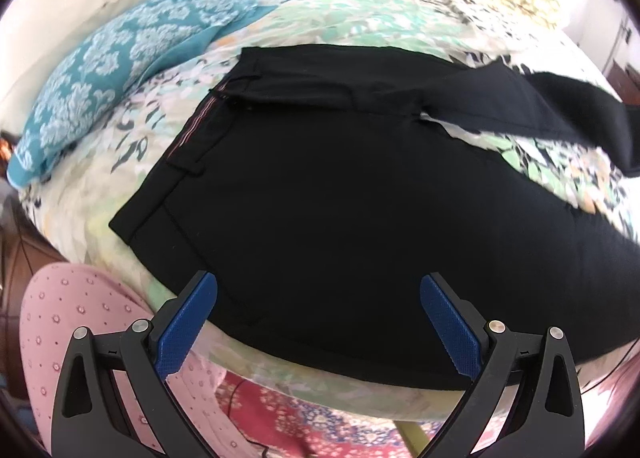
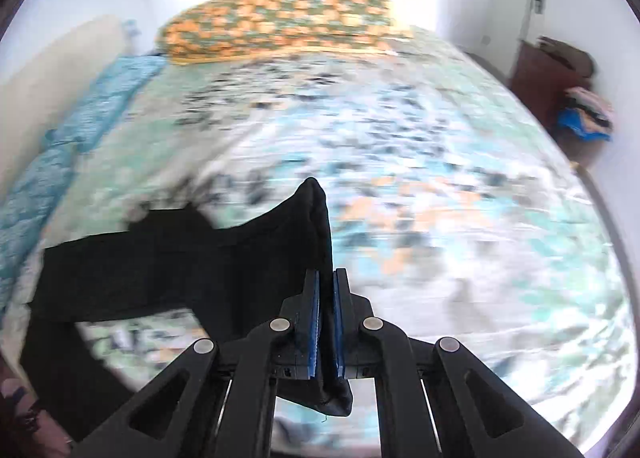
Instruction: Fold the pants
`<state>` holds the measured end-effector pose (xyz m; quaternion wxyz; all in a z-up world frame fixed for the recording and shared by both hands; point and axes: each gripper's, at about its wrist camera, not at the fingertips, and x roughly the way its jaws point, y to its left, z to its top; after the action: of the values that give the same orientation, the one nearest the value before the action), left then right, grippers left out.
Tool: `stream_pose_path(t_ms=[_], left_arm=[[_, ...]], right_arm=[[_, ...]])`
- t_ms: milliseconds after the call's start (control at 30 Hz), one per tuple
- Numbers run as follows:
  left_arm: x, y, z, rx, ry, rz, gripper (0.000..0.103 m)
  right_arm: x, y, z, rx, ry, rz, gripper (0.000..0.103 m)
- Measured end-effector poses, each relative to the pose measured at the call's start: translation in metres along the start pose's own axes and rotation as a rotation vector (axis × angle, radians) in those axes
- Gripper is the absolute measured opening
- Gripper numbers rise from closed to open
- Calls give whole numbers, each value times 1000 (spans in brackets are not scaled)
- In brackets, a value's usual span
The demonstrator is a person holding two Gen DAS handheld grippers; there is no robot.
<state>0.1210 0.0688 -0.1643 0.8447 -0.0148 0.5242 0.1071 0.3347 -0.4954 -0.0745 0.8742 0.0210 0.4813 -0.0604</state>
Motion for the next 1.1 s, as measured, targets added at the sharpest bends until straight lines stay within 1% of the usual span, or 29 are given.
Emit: stream_pose_path(t_ms=[67, 133, 200, 300, 367, 400, 467, 567, 667, 733, 767, 800, 833, 867, 933, 967, 1033, 1067, 1100], left_arm=[[0, -5, 0, 21, -3, 12, 102], [0, -6, -1, 34, -2, 24, 102], [1, -6, -1, 38, 1, 32, 102], [4, -5, -1, 36, 14, 44, 102], [9, -6, 0, 36, 30, 56, 102], [11, -6, 0, 37, 38, 61, 102], [14, -9, 1, 45, 48, 72, 102], [13, -16, 1, 70, 46, 92, 102], [9, -24, 4, 84, 29, 92, 102], [6, -31, 6, 99, 24, 92, 102], [5, -34, 7, 108, 23, 91, 102], [4, -38, 8, 121, 21, 93, 102], [4, -41, 9, 131, 20, 94, 102], [5, -45, 10, 143, 20, 94, 102], [7, -52, 10, 168, 26, 95, 102], [10, -57, 9, 188, 31, 99, 102], [12, -61, 8, 215, 35, 107, 102], [14, -64, 7, 227, 36, 109, 102], [15, -65, 7, 234, 36, 107, 102]], right_arm=[[25, -26, -4, 54, 61, 7, 8], [48, -52, -12, 132, 107, 48, 8], [65, -71, -23, 192, 125, 91, 8], [76, -84, -33, 264, 125, 169, 8], [83, -88, -30, 266, 135, 184, 8], [84, -85, -25, 235, 132, 158, 8], [81, -78, -3, 132, 102, 100, 8], [70, -67, 48, -44, 14, -32, 7], [65, -60, 94, -160, -56, -132, 7], [76, -56, 119, -220, -74, -192, 7], [84, -53, 130, -260, -82, -236, 7], [91, -52, 136, -292, -93, -285, 0], [100, -54, 143, -311, -93, -314, 0], [112, -58, 147, -309, -73, -328, 0], [138, -74, 146, -259, -7, -320, 0], [148, -81, 141, -227, 17, -295, 0], [165, -99, 125, -113, 84, -190, 0], [172, -109, 116, -41, 115, -112, 2], [175, -118, 107, 18, 141, -64, 16]])
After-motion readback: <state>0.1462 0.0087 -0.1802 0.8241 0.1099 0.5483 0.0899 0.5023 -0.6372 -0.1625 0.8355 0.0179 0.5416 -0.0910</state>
